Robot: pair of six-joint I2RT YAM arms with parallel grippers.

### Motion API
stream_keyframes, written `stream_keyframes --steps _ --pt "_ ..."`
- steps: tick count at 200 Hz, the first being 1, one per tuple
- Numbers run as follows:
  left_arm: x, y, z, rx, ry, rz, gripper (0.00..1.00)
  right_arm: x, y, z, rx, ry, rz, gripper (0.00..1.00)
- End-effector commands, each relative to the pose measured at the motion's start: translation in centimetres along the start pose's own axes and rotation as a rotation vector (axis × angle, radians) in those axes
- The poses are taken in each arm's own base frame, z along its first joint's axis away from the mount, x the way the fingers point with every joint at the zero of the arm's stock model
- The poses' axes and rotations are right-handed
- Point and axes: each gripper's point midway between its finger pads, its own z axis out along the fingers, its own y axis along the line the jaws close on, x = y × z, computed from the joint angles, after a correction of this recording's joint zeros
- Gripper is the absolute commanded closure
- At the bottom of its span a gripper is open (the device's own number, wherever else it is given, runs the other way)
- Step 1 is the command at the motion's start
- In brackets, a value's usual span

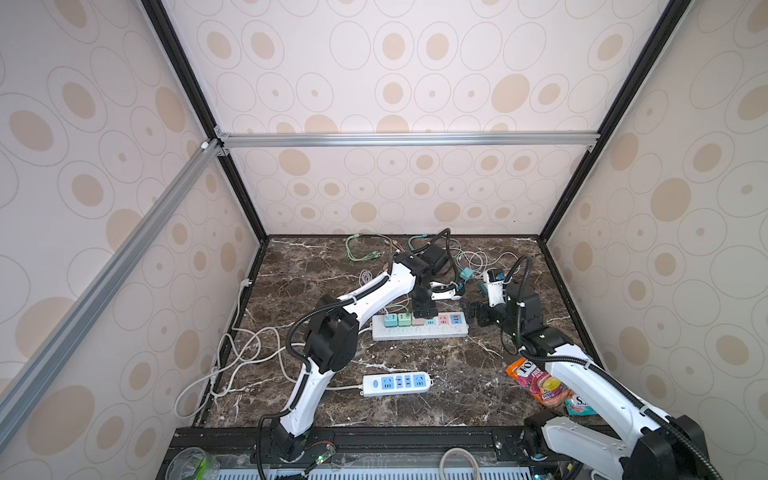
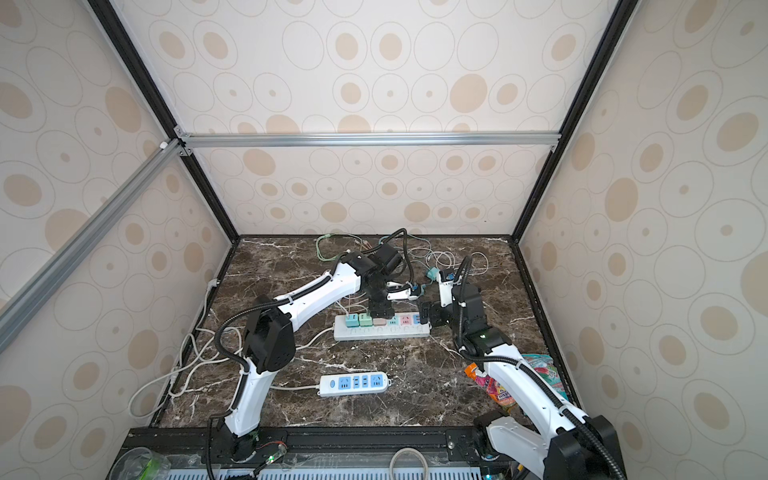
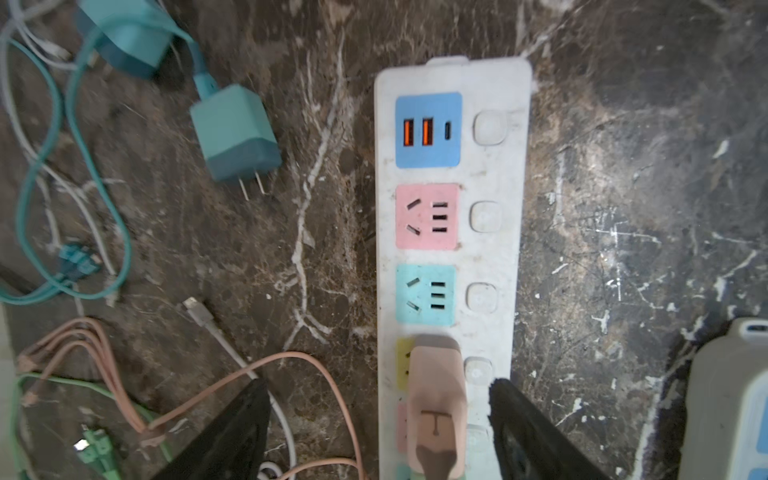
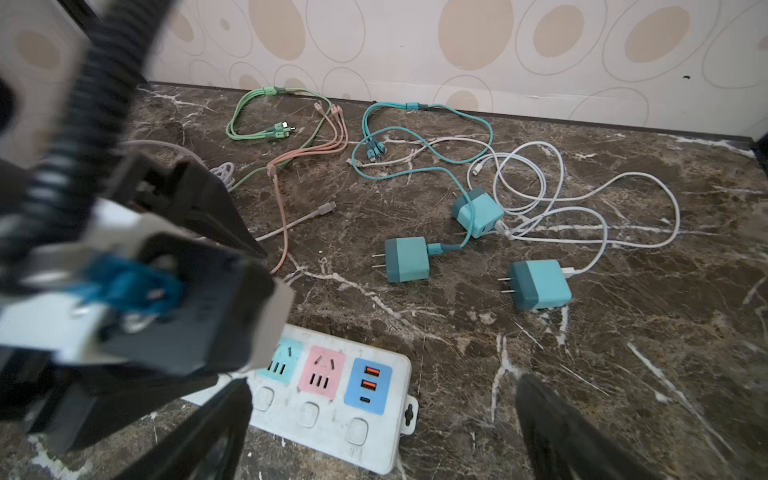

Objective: Insert the plug
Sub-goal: 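Open the left gripper and lift it off while right gripper lowers to a teal charger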

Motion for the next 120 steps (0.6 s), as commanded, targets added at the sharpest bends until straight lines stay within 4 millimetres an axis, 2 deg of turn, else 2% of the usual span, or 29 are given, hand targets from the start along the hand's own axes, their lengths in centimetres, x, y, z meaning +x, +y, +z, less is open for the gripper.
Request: stream_keyframes --steps 1,44,74,108,120 --pt "-2.9 2.0 -4.4 -0.112 -0.199 -0.025 0.02 -0.2 -1.4 0.6 0.084 0.019 0.092 0.00" --pt "-5.2 3.2 -8.1 -0.266 -0.464 -0.130 0.02 2.2 -3.1 3.4 0.207 0.156 0.247 0.00" --pt "-4.4 5.5 -10.6 -0.459 -0.579 -0.296 0.02 3.5 -3.0 5.4 0.245 0.282 0.348 0.00" --pt "-3.3 4.8 -13.0 -0.519 -0.691 -0.392 0.02 5.2 -3.4 7.3 0.340 0.396 0.499 0.00" --pt "-2.6 4.9 -14.1 -0.565 -0.720 -0.425 0.02 5.6 -3.0 8.2 0.337 0.432 0.535 0.00"
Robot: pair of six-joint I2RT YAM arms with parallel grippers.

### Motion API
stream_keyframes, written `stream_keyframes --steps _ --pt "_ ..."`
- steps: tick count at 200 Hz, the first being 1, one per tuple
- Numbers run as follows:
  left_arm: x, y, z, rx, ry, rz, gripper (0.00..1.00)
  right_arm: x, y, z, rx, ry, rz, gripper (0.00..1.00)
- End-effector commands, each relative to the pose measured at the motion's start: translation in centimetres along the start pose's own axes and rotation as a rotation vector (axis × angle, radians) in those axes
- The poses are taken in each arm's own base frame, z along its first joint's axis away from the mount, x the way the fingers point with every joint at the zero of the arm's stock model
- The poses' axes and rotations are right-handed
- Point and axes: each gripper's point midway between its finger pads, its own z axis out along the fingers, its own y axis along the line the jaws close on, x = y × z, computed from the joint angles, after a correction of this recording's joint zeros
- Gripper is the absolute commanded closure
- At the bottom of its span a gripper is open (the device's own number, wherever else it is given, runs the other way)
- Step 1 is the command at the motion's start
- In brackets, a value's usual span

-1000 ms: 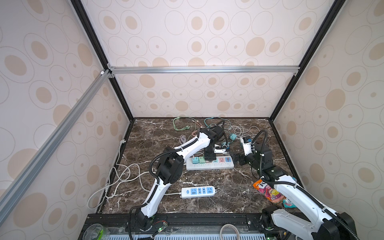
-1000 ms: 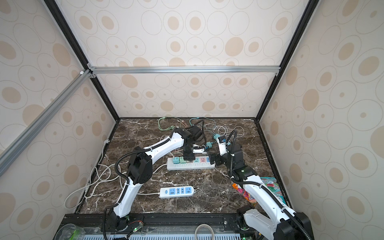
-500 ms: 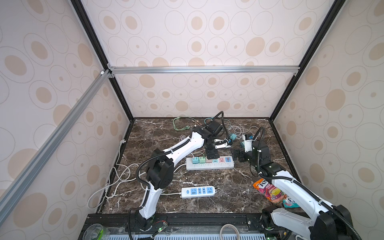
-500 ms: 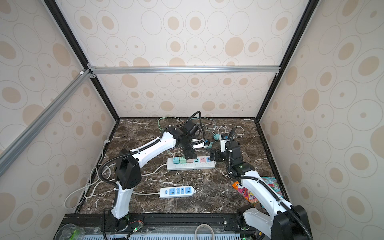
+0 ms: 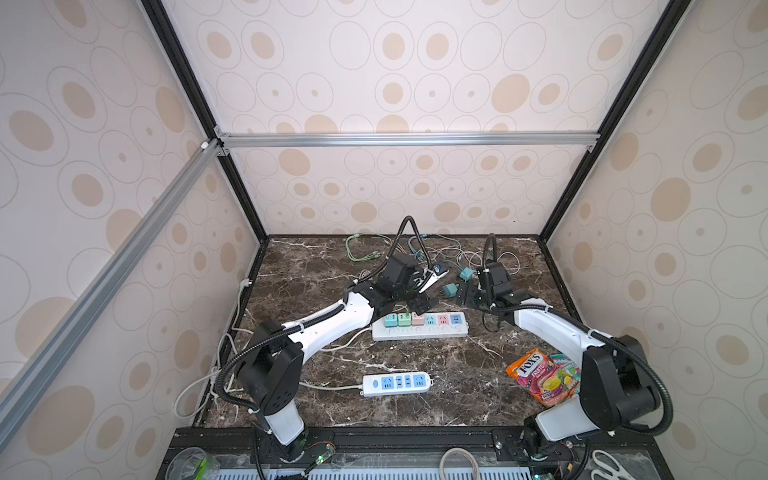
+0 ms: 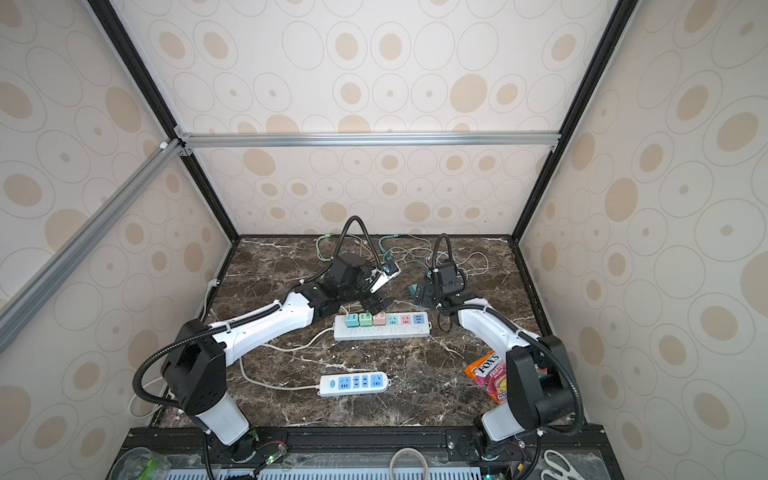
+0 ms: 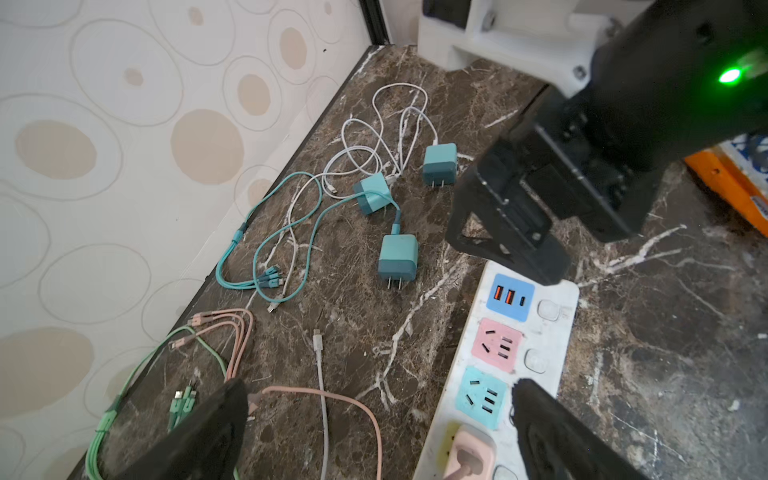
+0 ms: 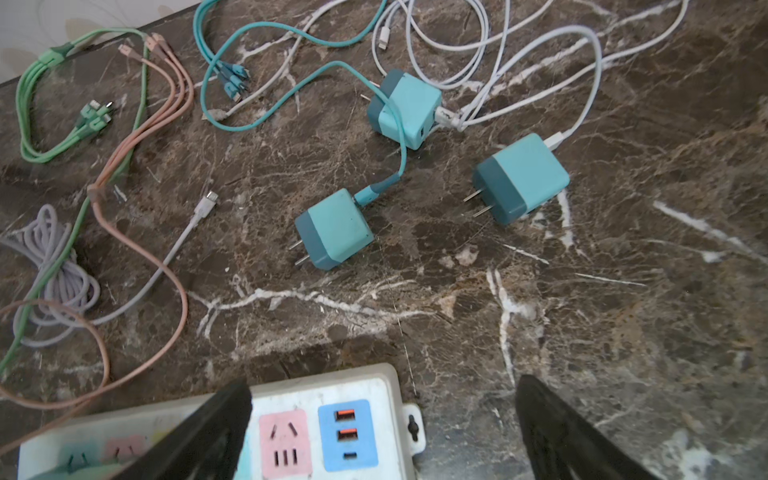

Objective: Insert the plug
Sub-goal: 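Open the left gripper and lift it off while right gripper lowers to a teal charger, then close the right gripper on the teal charger with attached cable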

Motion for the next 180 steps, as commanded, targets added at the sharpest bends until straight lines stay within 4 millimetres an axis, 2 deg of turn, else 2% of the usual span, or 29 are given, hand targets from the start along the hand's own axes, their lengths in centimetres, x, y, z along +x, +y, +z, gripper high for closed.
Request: stream_keyframes --steps 1,17,24,43,67,100,157,180 --pt "-4.6 3.4 -3.4 -0.159 -0.208 -0.105 0.02 1.6 -0.8 1.2 0.075 0.108 0.138 0.00" --pt "-4.3 4.7 -5.2 -0.251 -0.240 -0.139 0.02 1.9 0.0 2.3 0.065 0.154 0.177 0.00" --pt "-4.8 5.6 -6.3 -0.303 -0.280 -0.153 0.02 2.0 0.2 2.7 0.068 0.169 0.192 0.00" --pt "-4.6 7.3 -8.8 -0.426 -0.324 -0.202 0.02 1.9 0.2 3.5 0.101 0.190 0.245 0.00" --pt "-3.5 8.9 -11.2 -0.552 -0.342 -0.269 0.02 1.5 0.9 4.0 0.135 0.209 0.282 0.00" --pt "-0.9 9.7 -12.6 -0.655 -0.303 -0.329 0.02 1.1 2.0 5.0 0.215 0.230 0.294 0.00" --pt "2.9 9.5 -14.0 -0.727 -0.221 -0.359 0.02 0.2 3.4 7.6 0.251 0.236 0.331 0.00" --pt "4.3 10.3 -15.1 -0.819 -0.193 -0.378 0.02 -0.4 3.2 8.5 0.311 0.226 0.365 0.01"
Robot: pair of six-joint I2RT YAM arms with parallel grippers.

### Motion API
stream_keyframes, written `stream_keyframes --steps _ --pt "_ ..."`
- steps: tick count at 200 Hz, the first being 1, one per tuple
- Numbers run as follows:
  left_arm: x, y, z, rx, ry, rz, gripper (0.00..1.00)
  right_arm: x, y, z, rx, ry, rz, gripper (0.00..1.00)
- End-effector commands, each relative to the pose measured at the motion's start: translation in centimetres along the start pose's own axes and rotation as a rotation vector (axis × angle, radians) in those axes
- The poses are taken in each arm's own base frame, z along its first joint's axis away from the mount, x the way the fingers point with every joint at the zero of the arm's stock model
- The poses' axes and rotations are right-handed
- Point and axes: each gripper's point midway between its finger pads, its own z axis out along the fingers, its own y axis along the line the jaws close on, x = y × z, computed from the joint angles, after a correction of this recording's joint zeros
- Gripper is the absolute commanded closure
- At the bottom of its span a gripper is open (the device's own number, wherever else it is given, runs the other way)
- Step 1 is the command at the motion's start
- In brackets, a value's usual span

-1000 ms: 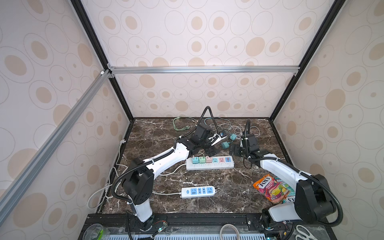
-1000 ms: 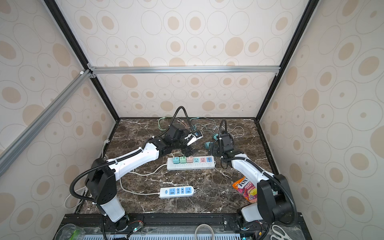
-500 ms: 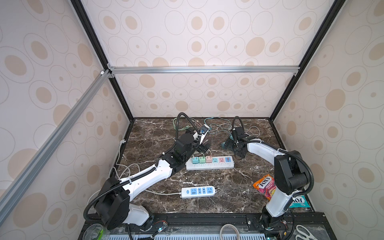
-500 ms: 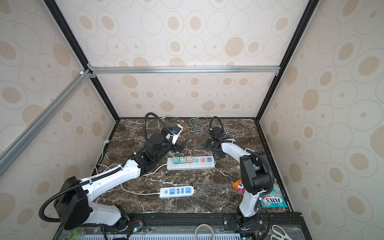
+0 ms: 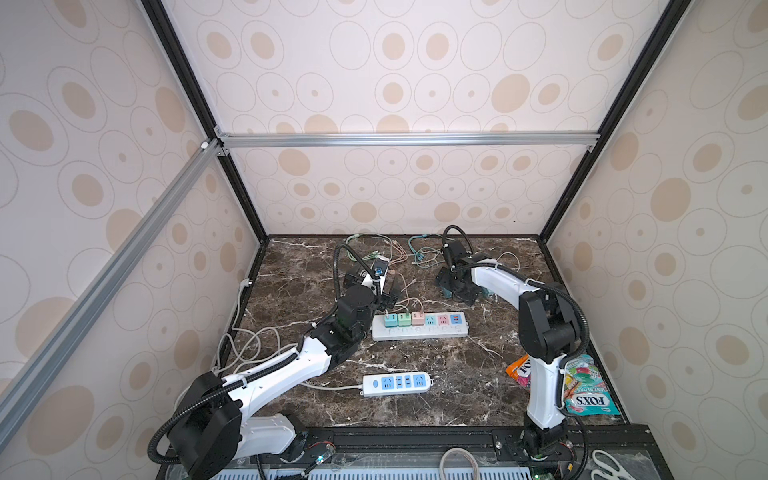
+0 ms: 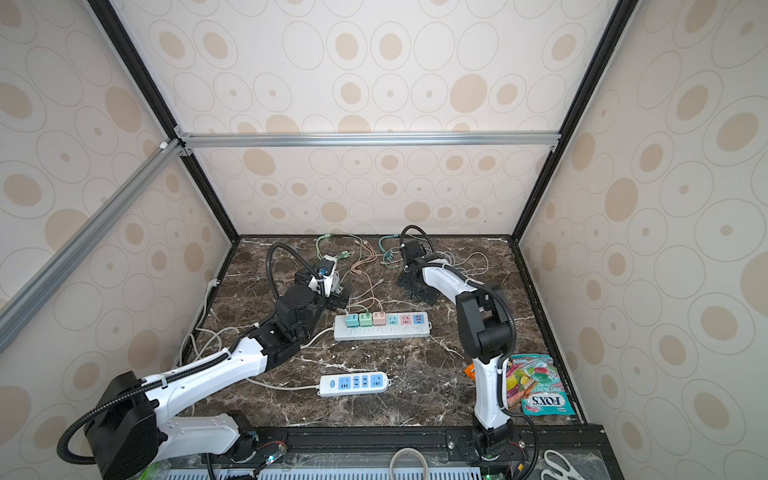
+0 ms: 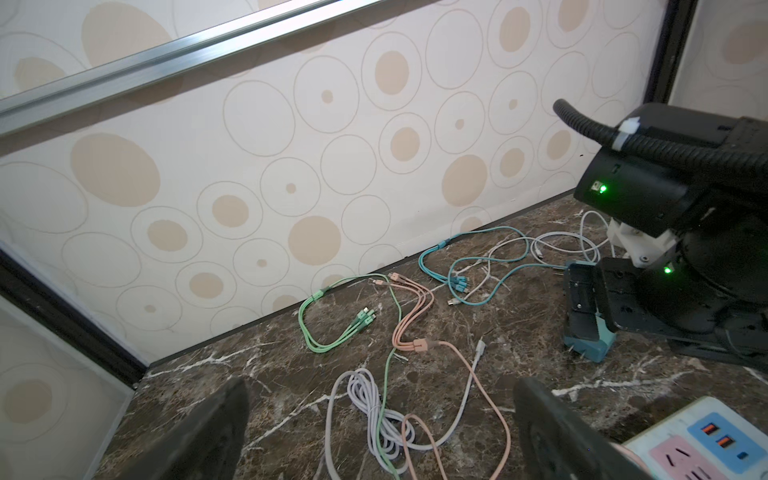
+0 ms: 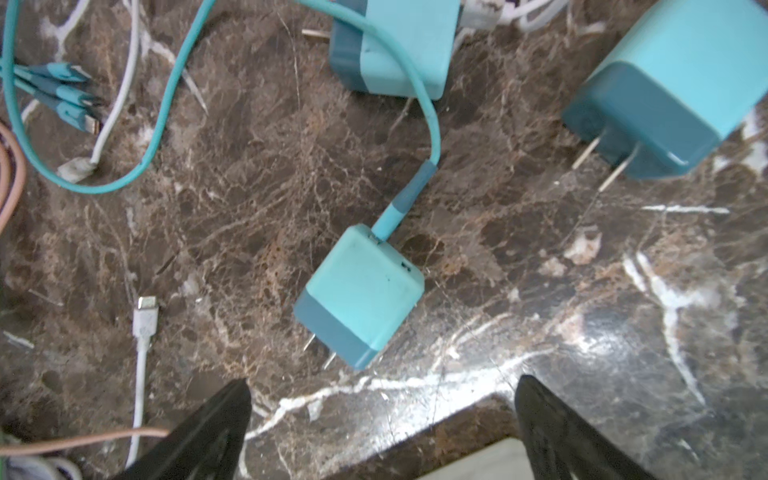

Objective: Insert the plug
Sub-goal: 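Close the right gripper on the teal charger with attached cable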

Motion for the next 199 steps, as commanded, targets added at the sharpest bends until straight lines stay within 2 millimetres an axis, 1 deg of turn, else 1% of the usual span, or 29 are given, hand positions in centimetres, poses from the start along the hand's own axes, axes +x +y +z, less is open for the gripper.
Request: stream_keyframes --steps 1,17,26,51,85,115,133,173,199 --pt "-0.2 2.9 -0.7 -0.137 -0.005 -0.042 0.02 -0.6 -0.7 0.4 0.089 -0.011 0.063 0.01" --pt "0.1 3.4 -0.9 -0.167 -0.004 -0.043 0.02 -0.8 -0.9 0.9 0.151 -0.013 0.081 0.02" --pt "0.1 3.5 -0.9 -0.171 -0.005 -0.044 0.02 -0.9 -0.6 1.1 0.160 -0.014 0.073 0.03" --pt "0.4 3.3 -0.8 -0.161 -0.001 -0.035 0.02 -0.8 -0.4 2.1 0.185 -0.020 0.072 0.05" --pt "0.8 2.9 -0.4 -0.155 0.018 -0.021 0.02 -0.4 -0.7 2.8 0.205 -0.009 0.075 0.09" --pt "1.3 2.7 -0.1 -0.152 0.032 -0.004 0.02 0.2 -1.6 2.6 0.218 -0.017 0.070 0.13" --pt "1.5 2.6 0.1 -0.149 0.041 0.003 0.02 0.4 -2.1 2.1 0.214 -0.022 0.064 0.18" --pt "1.9 2.0 0.4 -0.132 0.054 0.007 0.02 0.9 -3.5 1.2 0.186 -0.044 0.020 0.28" --pt "2.1 1.7 0.7 -0.126 0.060 0.010 0.02 1.0 -3.9 0.7 0.176 -0.054 -0.023 0.33"
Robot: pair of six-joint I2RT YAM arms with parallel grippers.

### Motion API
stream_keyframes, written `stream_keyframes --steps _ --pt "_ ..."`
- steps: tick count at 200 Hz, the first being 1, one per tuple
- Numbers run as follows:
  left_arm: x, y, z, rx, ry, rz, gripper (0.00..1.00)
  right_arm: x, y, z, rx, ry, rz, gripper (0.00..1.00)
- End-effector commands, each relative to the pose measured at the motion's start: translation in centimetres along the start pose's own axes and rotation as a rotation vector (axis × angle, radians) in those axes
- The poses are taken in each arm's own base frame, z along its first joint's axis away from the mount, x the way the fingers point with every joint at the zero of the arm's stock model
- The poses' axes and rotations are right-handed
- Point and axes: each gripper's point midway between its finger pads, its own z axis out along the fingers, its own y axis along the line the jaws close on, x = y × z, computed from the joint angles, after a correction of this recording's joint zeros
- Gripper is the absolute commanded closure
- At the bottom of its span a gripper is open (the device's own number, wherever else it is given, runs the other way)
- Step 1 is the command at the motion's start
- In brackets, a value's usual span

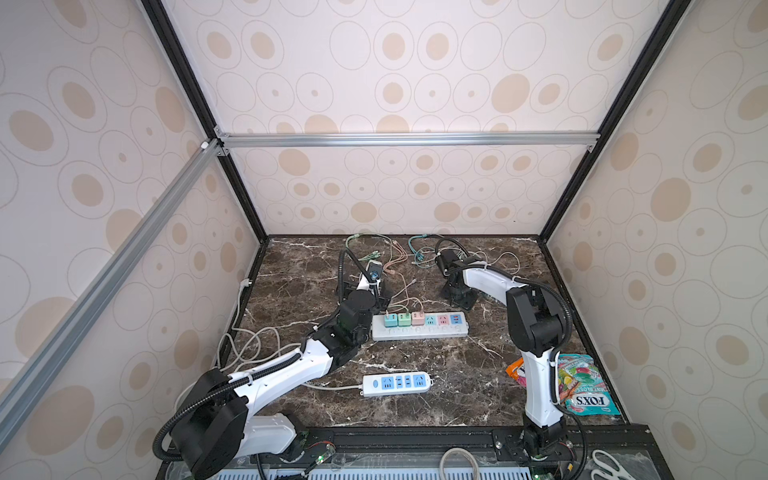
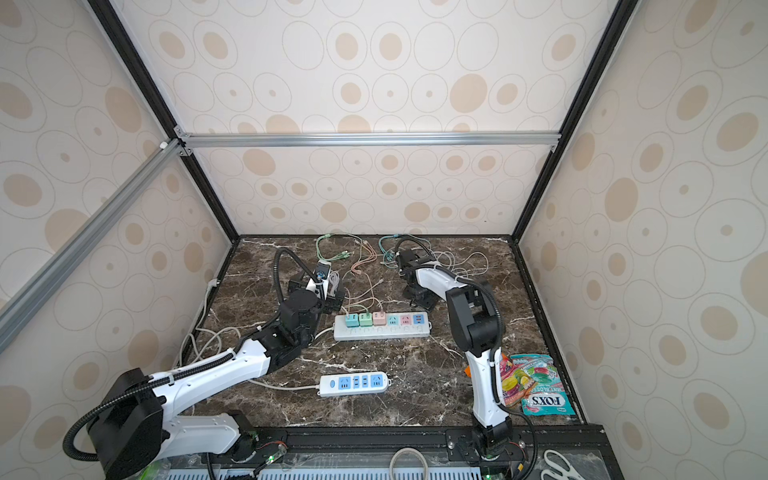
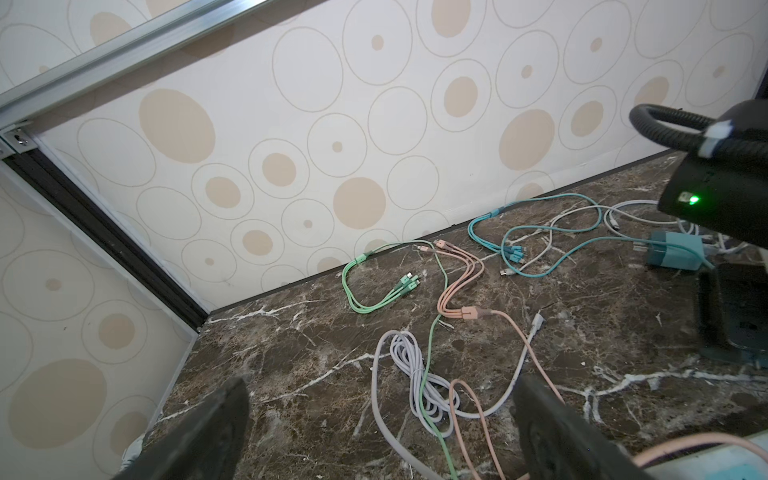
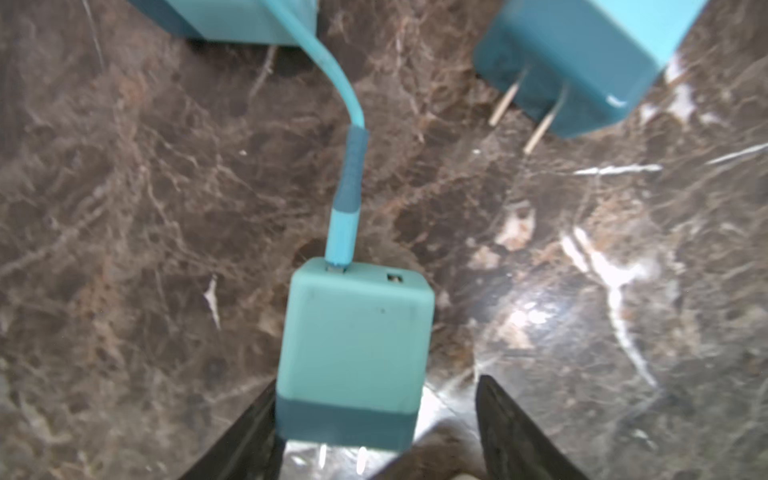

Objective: Insert the plug
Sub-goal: 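Close the right gripper on the teal charger with attached cable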

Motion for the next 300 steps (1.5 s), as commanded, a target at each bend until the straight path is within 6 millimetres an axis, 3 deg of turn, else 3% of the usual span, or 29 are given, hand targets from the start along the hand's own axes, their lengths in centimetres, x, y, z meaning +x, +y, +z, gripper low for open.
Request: stream_keyframes --steps 1,35,125,225,254,300 --pt "-1.1 0.1 0.4 -0.006 -0.014 -0.027 0.02 -0.8 -0.3 -1.4 -0.019 -0.052 -0.032 0.33" --pt "-1.2 -0.3 0.8 0.001 -0.007 -0.022 0.01 -0.4 0.2 -1.2 -0.060 -0.046 -0.083 0.38" --pt "-0.8 -0.4 0.9 0.003 0.013 -0.007 0.02 -0.7 0.0 0.0 -0.022 -0.080 -0.102 0.38" --pt "-0.8 -0.6 1.2 0.005 0.019 -0.003 0.02 -0.3 -0.7 1.4 0.012 -0.073 -0.095 0.45" --pt "-0.7 -0.7 1.2 0.007 0.022 -0.003 0.02 -0.5 -1.2 0.9 0.014 -0.092 -0.101 0.55" --pt "-0.8 -0.8 1.2 0.011 0.021 -0.003 0.01 -2.1 -2.1 -1.7 -0.016 -0.200 -0.147 0.75"
